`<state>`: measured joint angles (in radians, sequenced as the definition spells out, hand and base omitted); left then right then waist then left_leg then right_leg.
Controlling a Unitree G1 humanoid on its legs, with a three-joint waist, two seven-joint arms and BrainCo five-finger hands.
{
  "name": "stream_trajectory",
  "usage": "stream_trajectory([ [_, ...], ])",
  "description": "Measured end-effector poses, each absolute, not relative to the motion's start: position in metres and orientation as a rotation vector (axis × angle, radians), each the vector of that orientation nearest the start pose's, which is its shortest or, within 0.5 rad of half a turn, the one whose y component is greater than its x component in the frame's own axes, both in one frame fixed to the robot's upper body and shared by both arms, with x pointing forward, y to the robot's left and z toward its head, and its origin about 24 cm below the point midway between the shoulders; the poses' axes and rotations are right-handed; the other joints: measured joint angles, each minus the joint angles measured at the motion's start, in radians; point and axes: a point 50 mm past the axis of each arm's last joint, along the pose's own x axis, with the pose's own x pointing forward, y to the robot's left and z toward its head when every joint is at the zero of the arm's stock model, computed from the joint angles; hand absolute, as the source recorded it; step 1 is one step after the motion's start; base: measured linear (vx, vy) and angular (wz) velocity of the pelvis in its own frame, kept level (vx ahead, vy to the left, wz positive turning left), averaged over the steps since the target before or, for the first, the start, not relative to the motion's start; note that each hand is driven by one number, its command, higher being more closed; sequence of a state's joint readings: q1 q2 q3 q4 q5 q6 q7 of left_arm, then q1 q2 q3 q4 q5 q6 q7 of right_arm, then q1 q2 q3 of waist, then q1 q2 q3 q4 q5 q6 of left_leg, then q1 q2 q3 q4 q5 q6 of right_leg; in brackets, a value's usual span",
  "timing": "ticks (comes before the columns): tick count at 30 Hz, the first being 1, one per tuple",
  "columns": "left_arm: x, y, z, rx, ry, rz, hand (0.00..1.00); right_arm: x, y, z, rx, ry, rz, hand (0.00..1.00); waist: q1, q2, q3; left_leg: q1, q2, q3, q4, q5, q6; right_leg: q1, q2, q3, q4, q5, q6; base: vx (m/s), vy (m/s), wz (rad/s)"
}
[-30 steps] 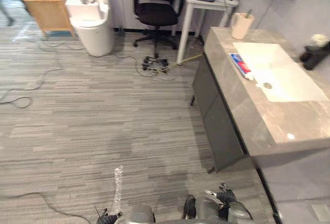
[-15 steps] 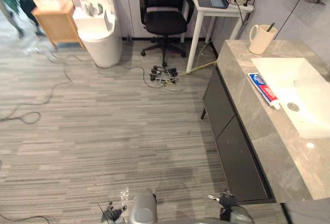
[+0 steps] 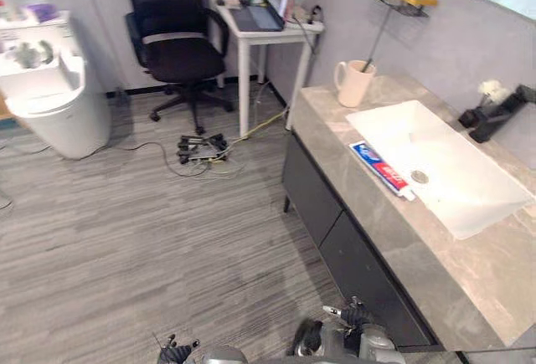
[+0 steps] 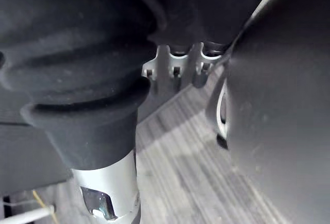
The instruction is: Organize washtable
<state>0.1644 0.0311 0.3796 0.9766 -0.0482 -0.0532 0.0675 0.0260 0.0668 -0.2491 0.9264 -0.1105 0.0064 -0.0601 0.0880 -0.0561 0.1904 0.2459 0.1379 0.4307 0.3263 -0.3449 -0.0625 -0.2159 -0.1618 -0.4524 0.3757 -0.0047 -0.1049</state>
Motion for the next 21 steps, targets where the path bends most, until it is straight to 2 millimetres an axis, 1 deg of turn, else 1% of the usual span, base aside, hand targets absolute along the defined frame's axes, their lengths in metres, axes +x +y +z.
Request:
stream_trajectory([
  [1,0.07,0.215,-0.159,-0.152,1.061,0.492,0.0,0.137,-0.168,-0.147,0.035,0.968,-0.217,0.0,0.002,0.026,-0.002,0.005,0.013,-0.027,-0.002,0.0,-0.001,-0.001,0.015,0.003,0.009,-0.002,0.002,0.35,-0.095,-0.35],
  [2,0.076,0.207,-0.159,-0.164,1.048,0.471,0.0,0.136,-0.174,-0.147,0.034,0.964,-0.236,0.0,-0.009,0.043,-0.009,0.006,0.021,-0.08,-0.003,-0.001,-0.002,-0.001,0.038,0.016,0.018,-0.05,0.013,0.25,-0.064,-0.14],
  [3,0.08,0.205,-0.159,-0.167,1.039,0.463,0.0,0.137,-0.176,-0.146,0.039,0.96,-0.248,0.0,-0.017,0.061,-0.014,0.008,0.028,-0.098,0.01,-0.003,-0.006,0.001,0.042,0.011,0.027,-0.074,0.018,0.29,-0.116,0.08],
  [4,0.088,0.204,-0.157,-0.17,1.021,0.452,0.0,0.137,-0.177,-0.146,0.05,0.957,-0.262,0.0,-0.021,0.062,-0.015,-0.029,0.057,-0.14,0.115,-0.002,-0.007,0.015,0.055,-0.001,0.035,-0.112,0.033,0.3,-0.178,0.11],
  [5,0.095,0.202,-0.156,-0.169,1.001,0.437,0.0,0.135,-0.177,-0.147,0.049,0.963,-0.264,0.0,-0.021,0.069,-0.011,-0.098,0.104,-0.203,0.313,0.024,-0.036,0.049,0.081,-0.014,0.03,-0.129,0.022,0.24,-0.156,0.08],
  [6,0.097,0.201,-0.155,-0.176,0.992,0.433,0.0,0.135,-0.178,-0.147,0.048,0.965,-0.265,0.0,-0.018,0.078,-0.006,-0.142,0.129,-0.239,0.419,0.054,-0.038,0.072,0.101,-0.014,0.029,-0.141,0.019,0.24,-0.152,-0.25],
  [7,0.1,0.2,-0.153,-0.182,0.975,0.429,0.0,0.136,-0.177,-0.147,0.041,0.971,-0.228,0.0,-0.013,0.09,-0.004,-0.217,0.172,-0.301,0.629,0.181,-0.029,0.117,0.142,0.003,0.028,-0.168,0.008,0.16,-0.049,-0.4],
  [8,0.099,0.2,-0.153,-0.18,0.975,0.429,0.0,0.136,-0.172,-0.147,0.034,0.977,-0.197,0.0,-0.012,0.09,-0.004,-0.241,0.183,-0.311,0.69,0.227,-0.032,0.131,0.155,0.015,0.025,-0.178,0.003,0.25,-0.055,-0.54],
  [9,0.102,0.203,-0.152,-0.174,0.964,0.429,0.0,0.14,-0.164,-0.147,0.041,0.971,-0.169,0.0,-0.017,0.083,0.003,-0.294,0.202,-0.317,0.775,0.199,-0.027,0.152,0.169,0.032,0.02,-0.19,0.004,0.17,-0.008,-0.37],
  [10,0.104,0.203,-0.151,-0.171,0.956,0.429,0.0,0.142,-0.16,-0.146,0.058,0.965,-0.174,0.0,-0.017,0.082,0.004,-0.32,0.204,-0.313,0.792,0.173,-0.032,0.163,0.173,0.042,0.01,-0.19,0.005,0.19,0.006,-0.46],
  [11,0.106,0.203,-0.15,-0.172,0.948,0.427,0.0,0.141,-0.158,-0.147,0.083,0.971,-0.194,0.0,-0.016,0.079,0.005,-0.354,0.205,-0.293,0.76,0.117,-0.035,0.185,0.181,0.068,-0.016,-0.184,0.015,0.19,0.052,-0.54],
  [12,0.107,0.201,-0.149,-0.176,0.942,0.426,0.0,0.14,-0.155,-0.148,0.107,0.98,-0.203,0.0,-0.014,0.074,0.006,-0.363,0.189,-0.286,0.65,0.076,-0.031,0.203,0.182,0.098,-0.042,-0.177,0.027,0.15,0.048,-0.6],
  [13,0.106,0.201,-0.15,-0.176,0.943,0.427,0.0,0.139,-0.155,-0.149,0.117,0.982,-0.213,0.0,-0.015,0.074,0.006,-0.363,0.175,-0.298,0.569,0.062,-0.029,0.212,0.181,0.112,-0.054,-0.173,0.033,0.14,0.086,-0.73],
  [14,0.106,0.2,-0.149,-0.176,0.942,0.428,0.0,0.139,-0.157,-0.149,0.125,0.983,-0.231,0.0,-0.013,0.075,0.005,-0.357,0.138,-0.346,0.395,0.053,-0.035,0.213,0.179,0.151,-0.06,-0.168,0.044,0.15,0.166,-0.91],
  [15,0.106,0.199,-0.149,-0.175,0.938,0.429,0.0,0.139,-0.157,-0.149,0.126,0.98,-0.241,0.0,-0.013,0.079,0.004,-0.344,0.097,-0.431,0.232,0.056,-0.04,0.204,0.182,0.189,-0.058,-0.165,0.051,0.18,0.217,-1.03],
  [16,0.105,0.199,-0.149,-0.175,0.939,0.431,0.0,0.14,-0.158,-0.149,0.13,0.979,-0.245,0.0,-0.012,0.081,0.003,-0.336,0.077,-0.488,0.166,0.058,-0.043,0.193,0.183,0.212,-0.051,-0.165,0.059,0.18,0.266,-1.22],
  [17,0.105,0.201,-0.149,-0.172,0.939,0.437,0.0,0.138,-0.158,-0.149,0.131,0.983,-0.247,0.0,0.001,0.084,-0.001,-0.318,0.044,-0.518,0.14,0.08,-0.068,0.183,0.18,0.266,-0.035,-0.167,0.082,0.16,0.249,-1.02],
  [18,0.105,0.202,-0.15,-0.165,0.942,0.44,0.0,0.134,-0.161,-0.151,0.129,0.994,-0.257,0.0,0.003,0.071,-0.009,-0.308,0.029,-0.485,0.124,0.07,-0.052,0.18,0.166,0.299,-0.051,-0.157,0.104,0.18,0.242,-0.85],
  [19,0.106,0.201,-0.15,-0.168,0.941,0.437,0.0,0.131,-0.161,-0.152,0.13,1.0,-0.26,0.0,0.002,0.062,-0.015,-0.302,0.025,-0.468,0.125,0.066,-0.045,0.178,0.159,0.307,-0.055,-0.148,0.116,0.2,0.248,-0.6],
  [20,0.109,0.199,-0.15,-0.171,0.937,0.434,0.0,0.128,-0.16,-0.153,0.132,1.009,-0.262,0.0,0.008,0.049,-0.022,-0.296,0.019,-0.429,0.133,0.059,-0.03,0.17,0.15,0.339,-0.054,-0.143,0.122,0.19,0.256,-0.74],
  [21,0.109,0.198,-0.15,-0.17,0.941,0.433,0.0,0.127,-0.16,-0.153,0.133,1.012,-0.256,0.0,0.009,0.042,-0.027,-0.281,0.015,-0.378,0.133,0.05,-0.012,0.156,0.139,0.372,-0.039,-0.144,0.13,0.17,0.257,-0.85],
])
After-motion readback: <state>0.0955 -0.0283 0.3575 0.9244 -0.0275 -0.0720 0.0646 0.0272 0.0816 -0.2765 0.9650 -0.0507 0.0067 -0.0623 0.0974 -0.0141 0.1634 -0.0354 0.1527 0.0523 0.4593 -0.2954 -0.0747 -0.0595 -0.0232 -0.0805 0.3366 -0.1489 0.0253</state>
